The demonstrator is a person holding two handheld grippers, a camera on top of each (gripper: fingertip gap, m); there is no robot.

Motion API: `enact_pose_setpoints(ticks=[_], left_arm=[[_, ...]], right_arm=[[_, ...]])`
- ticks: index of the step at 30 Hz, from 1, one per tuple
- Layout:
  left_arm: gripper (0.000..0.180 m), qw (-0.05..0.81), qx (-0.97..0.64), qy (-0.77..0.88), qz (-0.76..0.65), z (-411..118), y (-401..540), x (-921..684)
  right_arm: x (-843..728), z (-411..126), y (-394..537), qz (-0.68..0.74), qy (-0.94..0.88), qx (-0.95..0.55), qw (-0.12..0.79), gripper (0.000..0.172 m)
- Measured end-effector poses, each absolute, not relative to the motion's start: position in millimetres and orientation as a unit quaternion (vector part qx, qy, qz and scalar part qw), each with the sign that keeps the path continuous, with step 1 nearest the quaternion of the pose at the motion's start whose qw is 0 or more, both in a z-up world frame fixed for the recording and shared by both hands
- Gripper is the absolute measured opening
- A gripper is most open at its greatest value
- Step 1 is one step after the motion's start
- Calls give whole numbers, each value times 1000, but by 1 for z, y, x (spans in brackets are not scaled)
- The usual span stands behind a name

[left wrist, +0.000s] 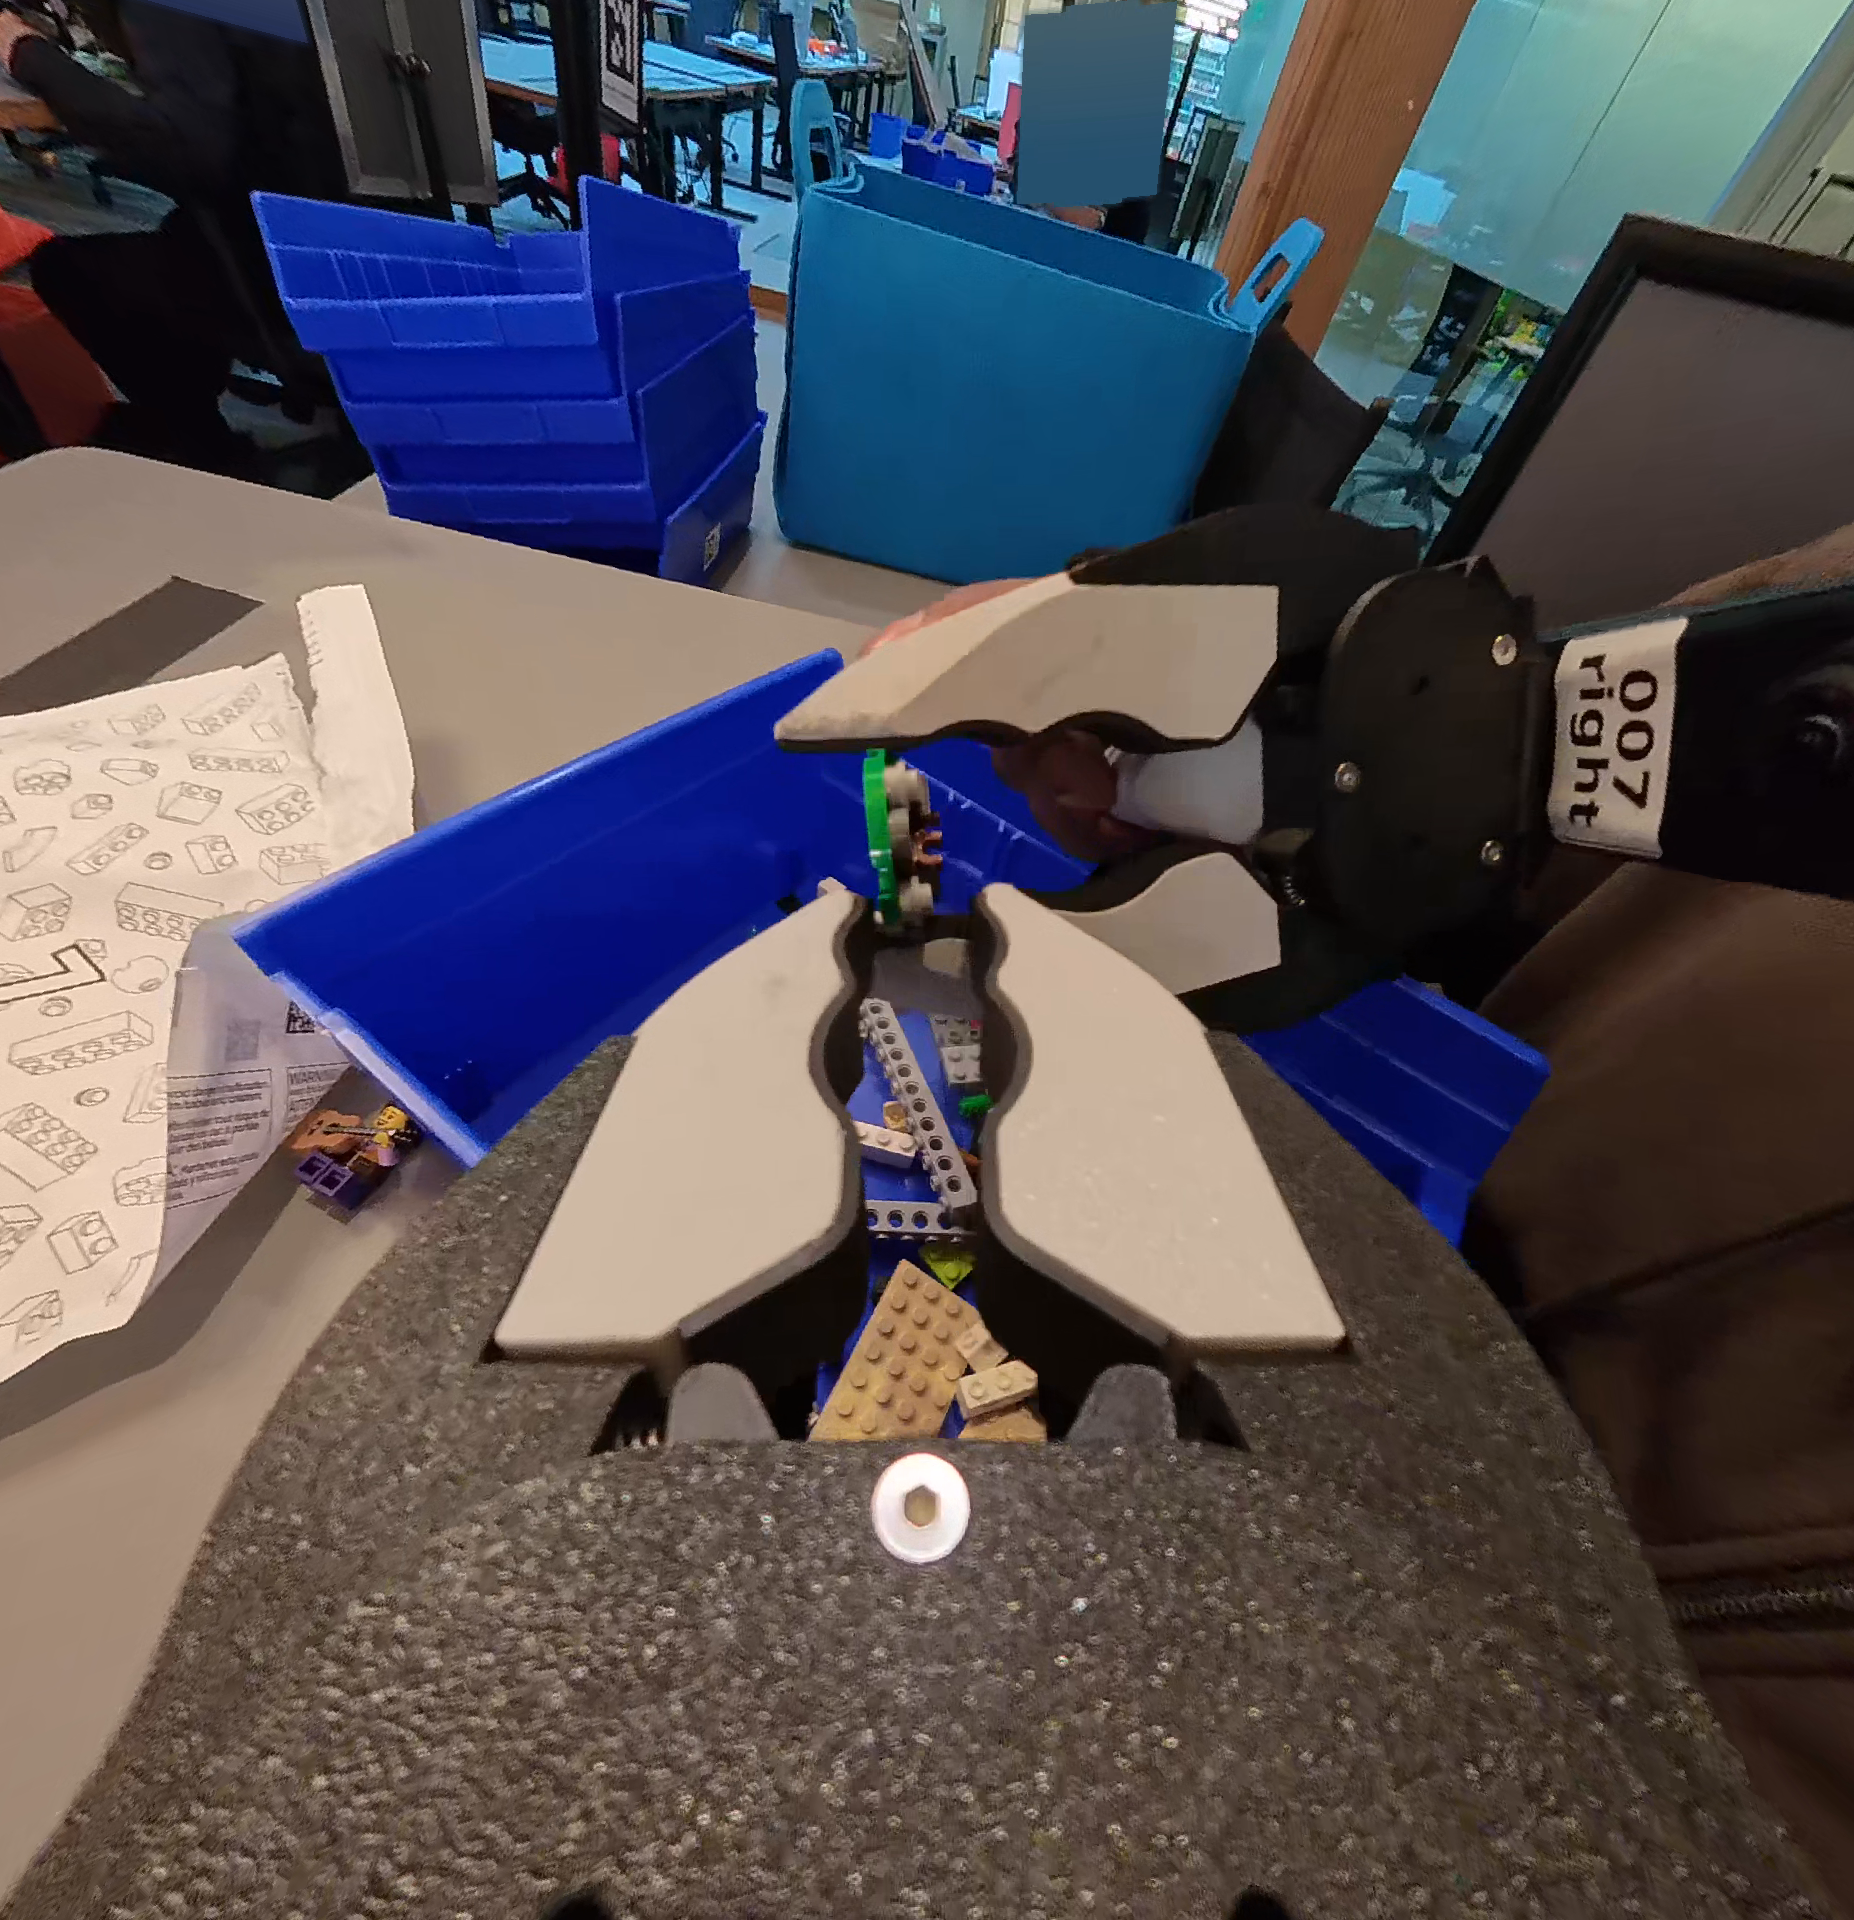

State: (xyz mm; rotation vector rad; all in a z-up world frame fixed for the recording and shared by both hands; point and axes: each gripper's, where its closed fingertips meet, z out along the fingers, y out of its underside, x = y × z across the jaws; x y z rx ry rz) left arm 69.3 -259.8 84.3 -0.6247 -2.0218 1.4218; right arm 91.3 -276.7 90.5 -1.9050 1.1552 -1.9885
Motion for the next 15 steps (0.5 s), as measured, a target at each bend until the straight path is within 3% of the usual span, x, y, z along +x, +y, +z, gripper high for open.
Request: enact_pose_setpoints(ticks=[7, 10, 15], left_arm=[[10, 296, -231, -763, 526, 78, -260, 69], [9, 291, -235, -778, 504, 75, -257, 71], [10, 241, -280, -800, 472, 65, -250, 65]], right_arm=[[96, 83, -268, -646, 376, -657, 92, 36], [96, 83, -267, -660, 322, -677, 51, 50], [100, 79, -254, -668, 237, -706, -7, 52]])
